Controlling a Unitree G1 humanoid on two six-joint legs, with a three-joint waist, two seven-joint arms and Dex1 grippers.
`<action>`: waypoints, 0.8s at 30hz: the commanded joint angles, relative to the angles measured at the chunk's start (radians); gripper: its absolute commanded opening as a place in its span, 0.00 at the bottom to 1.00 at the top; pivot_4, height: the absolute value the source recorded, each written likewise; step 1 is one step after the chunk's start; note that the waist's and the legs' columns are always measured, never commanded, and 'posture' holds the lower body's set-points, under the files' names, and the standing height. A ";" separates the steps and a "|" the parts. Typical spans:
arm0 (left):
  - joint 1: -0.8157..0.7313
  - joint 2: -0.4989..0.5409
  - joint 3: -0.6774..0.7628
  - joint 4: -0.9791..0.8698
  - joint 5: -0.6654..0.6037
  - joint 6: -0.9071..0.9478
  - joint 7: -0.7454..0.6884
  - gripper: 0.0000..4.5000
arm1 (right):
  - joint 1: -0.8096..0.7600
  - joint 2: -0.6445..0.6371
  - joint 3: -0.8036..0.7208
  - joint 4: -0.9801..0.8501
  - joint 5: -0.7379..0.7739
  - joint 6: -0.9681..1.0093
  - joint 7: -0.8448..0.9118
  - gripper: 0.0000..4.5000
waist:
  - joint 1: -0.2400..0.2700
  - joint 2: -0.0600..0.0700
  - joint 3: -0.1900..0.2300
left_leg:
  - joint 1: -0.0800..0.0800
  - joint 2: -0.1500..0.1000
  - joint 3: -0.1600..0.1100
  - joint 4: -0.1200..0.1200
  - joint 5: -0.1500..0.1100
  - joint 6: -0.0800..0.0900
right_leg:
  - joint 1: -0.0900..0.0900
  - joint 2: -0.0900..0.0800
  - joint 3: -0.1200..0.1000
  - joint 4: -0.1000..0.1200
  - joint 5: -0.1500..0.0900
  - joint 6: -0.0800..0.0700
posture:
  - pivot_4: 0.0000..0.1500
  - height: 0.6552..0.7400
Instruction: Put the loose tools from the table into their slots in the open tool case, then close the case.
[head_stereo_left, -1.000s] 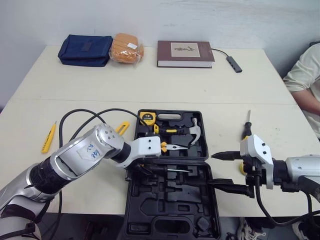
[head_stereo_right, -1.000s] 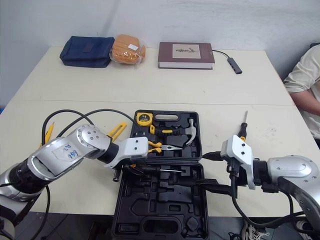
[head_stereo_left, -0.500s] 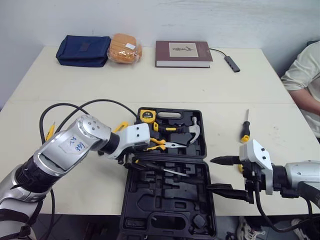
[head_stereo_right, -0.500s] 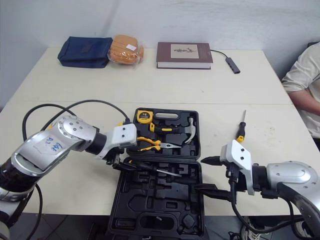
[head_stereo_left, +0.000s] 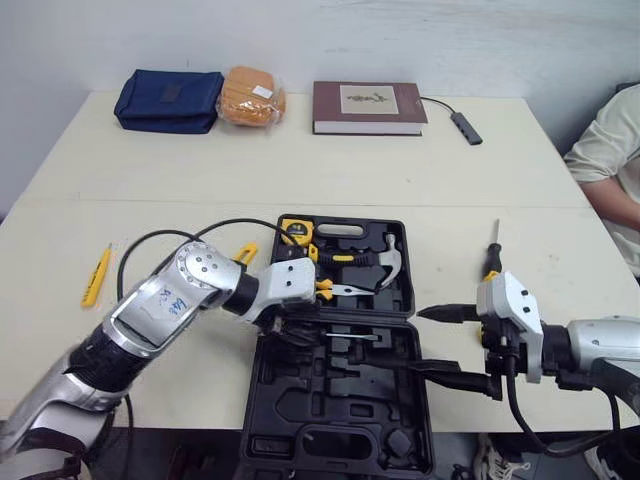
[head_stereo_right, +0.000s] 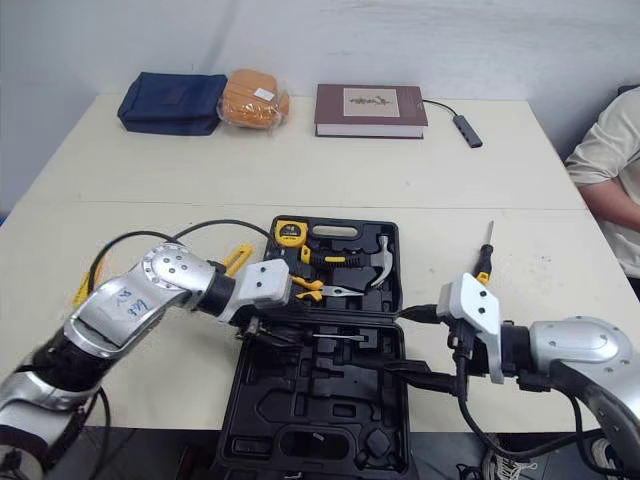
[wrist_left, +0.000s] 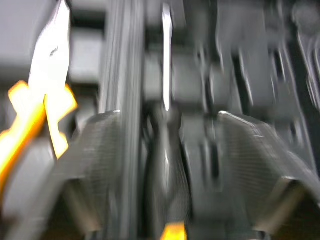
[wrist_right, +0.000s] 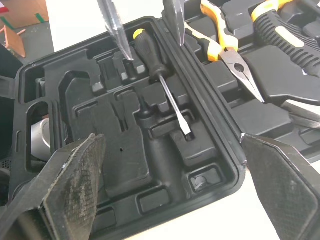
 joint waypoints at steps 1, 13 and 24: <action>0.057 -0.040 0.092 0.045 -0.056 -0.131 -0.044 0.28 | -0.016 0.010 0.009 -0.026 0.001 -0.021 -0.007 1.00 | -0.003 0.000 0.000 | 0.000 0.000 0.000 0.000 0.000 0.000 | 0.000 0.000 0.000 0.000 0.000 0.000 | 1.00 1.00; 0.190 -0.100 0.096 0.126 -0.003 -0.295 -0.054 0.01 | -0.054 0.000 0.020 -0.015 0.012 -0.011 -0.009 1.00 | -0.001 0.000 0.000 | 0.000 0.000 0.000 0.000 0.000 0.000 | 0.000 0.000 0.000 0.000 0.000 0.000 | 1.00 1.00; 0.215 -0.064 0.010 0.187 0.166 -0.310 -0.029 0.01 | -0.058 -0.006 0.018 -0.015 0.012 -0.006 -0.004 1.00 | -0.002 0.000 0.000 | 0.001 0.000 0.000 0.000 0.000 0.000 | 0.001 -0.001 0.000 0.000 0.000 0.000 | 1.00 1.00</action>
